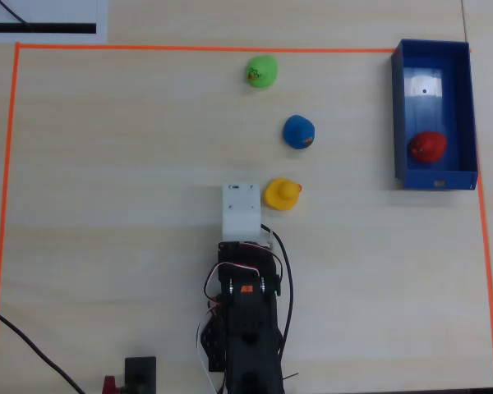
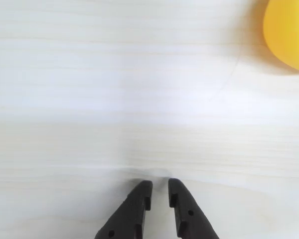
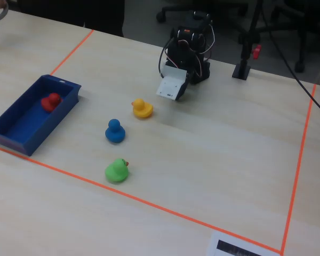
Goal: Grasp red duck and put it into box.
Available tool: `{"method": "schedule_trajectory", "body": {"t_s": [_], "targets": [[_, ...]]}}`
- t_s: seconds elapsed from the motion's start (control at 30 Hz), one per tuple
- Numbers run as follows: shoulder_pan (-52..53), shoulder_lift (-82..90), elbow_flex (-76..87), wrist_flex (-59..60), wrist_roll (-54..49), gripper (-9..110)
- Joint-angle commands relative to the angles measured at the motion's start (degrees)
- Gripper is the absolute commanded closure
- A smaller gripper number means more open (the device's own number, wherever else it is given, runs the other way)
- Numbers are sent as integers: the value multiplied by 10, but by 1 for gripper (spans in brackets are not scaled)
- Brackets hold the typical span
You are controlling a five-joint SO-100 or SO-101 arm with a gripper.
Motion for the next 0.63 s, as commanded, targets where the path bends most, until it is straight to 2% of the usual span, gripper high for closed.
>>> {"method": "schedule_trajectory", "body": {"t_s": [0.0,0.6], "targets": [[3,0,0,9,-2,100],[4,0,0,9,-2,99]]}}
